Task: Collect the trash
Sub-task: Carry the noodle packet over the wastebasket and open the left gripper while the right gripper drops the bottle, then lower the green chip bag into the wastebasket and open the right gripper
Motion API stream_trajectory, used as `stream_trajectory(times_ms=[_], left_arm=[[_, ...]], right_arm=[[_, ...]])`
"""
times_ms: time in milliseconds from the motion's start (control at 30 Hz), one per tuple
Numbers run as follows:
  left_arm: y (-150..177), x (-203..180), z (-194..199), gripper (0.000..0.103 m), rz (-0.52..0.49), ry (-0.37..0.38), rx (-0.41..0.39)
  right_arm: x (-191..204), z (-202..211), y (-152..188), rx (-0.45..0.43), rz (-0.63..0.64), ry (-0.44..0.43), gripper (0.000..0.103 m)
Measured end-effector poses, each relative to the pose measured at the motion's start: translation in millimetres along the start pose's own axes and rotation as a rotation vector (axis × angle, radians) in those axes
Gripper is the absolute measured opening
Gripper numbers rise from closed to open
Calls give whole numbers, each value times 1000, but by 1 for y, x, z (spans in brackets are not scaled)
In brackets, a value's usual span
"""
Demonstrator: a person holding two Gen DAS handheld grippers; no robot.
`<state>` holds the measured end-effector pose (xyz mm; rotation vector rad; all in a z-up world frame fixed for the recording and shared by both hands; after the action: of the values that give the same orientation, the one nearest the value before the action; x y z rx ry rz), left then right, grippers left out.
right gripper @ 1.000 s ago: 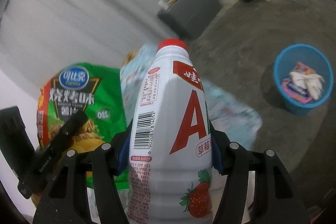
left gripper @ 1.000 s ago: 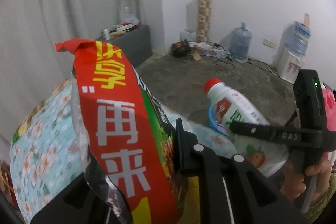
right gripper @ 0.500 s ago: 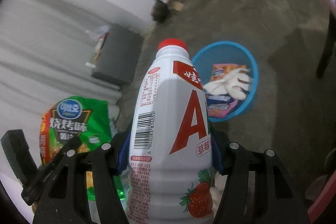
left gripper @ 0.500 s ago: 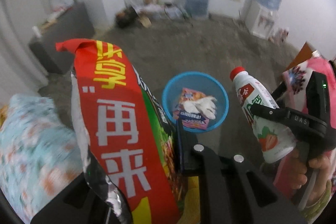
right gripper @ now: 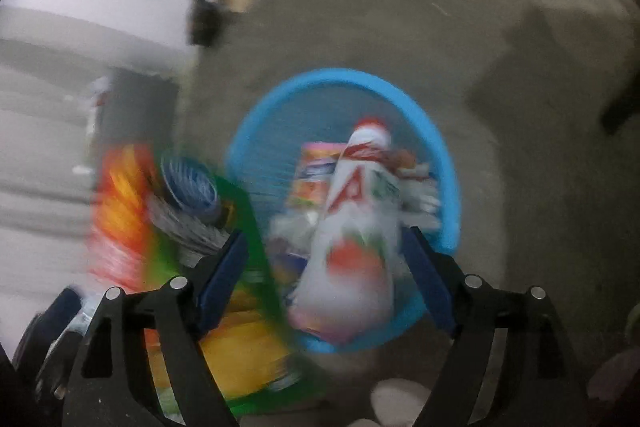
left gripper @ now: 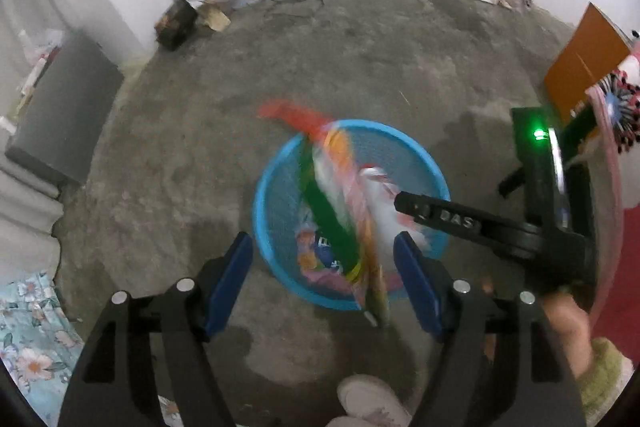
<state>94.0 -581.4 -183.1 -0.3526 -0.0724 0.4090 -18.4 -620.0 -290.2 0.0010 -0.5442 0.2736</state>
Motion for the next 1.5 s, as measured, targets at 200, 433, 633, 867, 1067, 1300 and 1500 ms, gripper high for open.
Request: stream_trajectory(times_ms=[200, 433, 633, 867, 1067, 1300, 1500], left_arm=[[0, 17, 28, 73, 52, 28, -47], [11, 47, 84, 73, 152, 51, -129], [47, 75, 152, 73, 231, 70, -223], [103, 105, 243, 81, 327, 84, -374], [166, 121, 305, 88, 382, 63, -498], [235, 144, 329, 89, 491, 12, -526], [263, 165, 326, 89, 552, -55, -500]], right_arm=[[-14, 34, 24, -62, -15, -20, 76], [-14, 77, 31, -146, 10, -15, 76], [-6, 101, 20, -219, 34, -28, 76], [26, 131, 29, -245, 148, -37, 76], [47, 139, 33, -246, 201, -51, 76], [35, 74, 25, -80, 118, 42, 70], [8, -1, 25, 94, -77, 68, 43]])
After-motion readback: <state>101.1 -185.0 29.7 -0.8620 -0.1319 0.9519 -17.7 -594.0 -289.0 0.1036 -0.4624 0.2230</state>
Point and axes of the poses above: each gripper's, at about its wrist camera, not at the fingertips, and z roughly against the way its jaws point, x to its left, y to its underside, the point moved 5 cm from there along -z, roughly the way its jaws point, and after that the axes turned 10 degrees about z, right-handed, at the moved point
